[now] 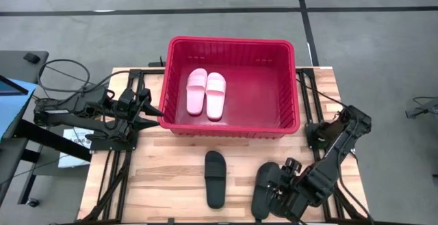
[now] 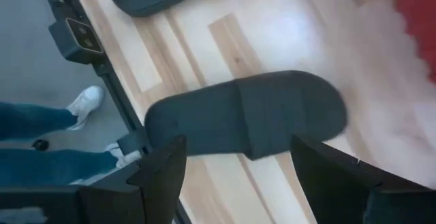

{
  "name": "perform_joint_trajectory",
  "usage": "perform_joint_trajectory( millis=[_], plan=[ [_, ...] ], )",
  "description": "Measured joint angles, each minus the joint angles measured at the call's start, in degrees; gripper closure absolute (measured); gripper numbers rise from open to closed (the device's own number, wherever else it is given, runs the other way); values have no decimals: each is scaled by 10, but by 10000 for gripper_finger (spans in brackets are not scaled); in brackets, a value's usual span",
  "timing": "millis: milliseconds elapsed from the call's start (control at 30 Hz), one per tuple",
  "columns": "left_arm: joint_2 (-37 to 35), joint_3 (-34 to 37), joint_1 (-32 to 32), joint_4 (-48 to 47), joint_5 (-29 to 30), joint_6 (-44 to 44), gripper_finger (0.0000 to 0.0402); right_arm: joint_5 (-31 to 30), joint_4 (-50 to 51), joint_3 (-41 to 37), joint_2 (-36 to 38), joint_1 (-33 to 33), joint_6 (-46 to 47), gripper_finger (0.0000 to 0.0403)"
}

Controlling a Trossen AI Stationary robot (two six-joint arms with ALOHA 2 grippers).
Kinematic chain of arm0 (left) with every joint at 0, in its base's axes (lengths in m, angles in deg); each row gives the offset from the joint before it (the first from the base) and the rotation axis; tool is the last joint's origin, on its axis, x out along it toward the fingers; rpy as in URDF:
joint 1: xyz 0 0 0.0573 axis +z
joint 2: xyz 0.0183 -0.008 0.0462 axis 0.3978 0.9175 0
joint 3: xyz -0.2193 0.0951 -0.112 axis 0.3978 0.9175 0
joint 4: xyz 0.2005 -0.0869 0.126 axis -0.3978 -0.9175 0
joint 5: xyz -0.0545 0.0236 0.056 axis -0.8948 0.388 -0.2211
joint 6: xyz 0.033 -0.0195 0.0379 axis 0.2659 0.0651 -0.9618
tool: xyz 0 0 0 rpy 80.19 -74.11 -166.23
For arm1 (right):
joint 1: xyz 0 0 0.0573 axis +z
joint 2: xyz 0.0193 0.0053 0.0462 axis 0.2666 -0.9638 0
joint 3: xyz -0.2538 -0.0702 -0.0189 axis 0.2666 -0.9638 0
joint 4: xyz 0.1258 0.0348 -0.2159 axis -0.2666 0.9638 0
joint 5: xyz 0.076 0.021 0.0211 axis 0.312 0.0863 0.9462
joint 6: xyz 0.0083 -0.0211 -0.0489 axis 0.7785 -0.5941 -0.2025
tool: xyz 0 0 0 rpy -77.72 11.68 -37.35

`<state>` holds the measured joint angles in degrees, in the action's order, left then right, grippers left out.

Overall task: Pick and place slides into bin
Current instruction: Put the right black slide into the red bin

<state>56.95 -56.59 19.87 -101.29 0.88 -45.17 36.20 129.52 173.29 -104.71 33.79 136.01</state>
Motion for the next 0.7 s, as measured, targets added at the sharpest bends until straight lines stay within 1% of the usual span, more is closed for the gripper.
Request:
perform_joint_trajectory(
  millis=[200,533,700],
  plan=[
    [0,0,0,-2,0,0,236,1,-61,-45,0,3,-13,150],
    [0,0,0,-11,0,0,236,19,-81,-109,0,14,-17,150],
    [0,0,0,-11,0,0,236,34,-124,-151,0,14,-17,150]
  ],
)
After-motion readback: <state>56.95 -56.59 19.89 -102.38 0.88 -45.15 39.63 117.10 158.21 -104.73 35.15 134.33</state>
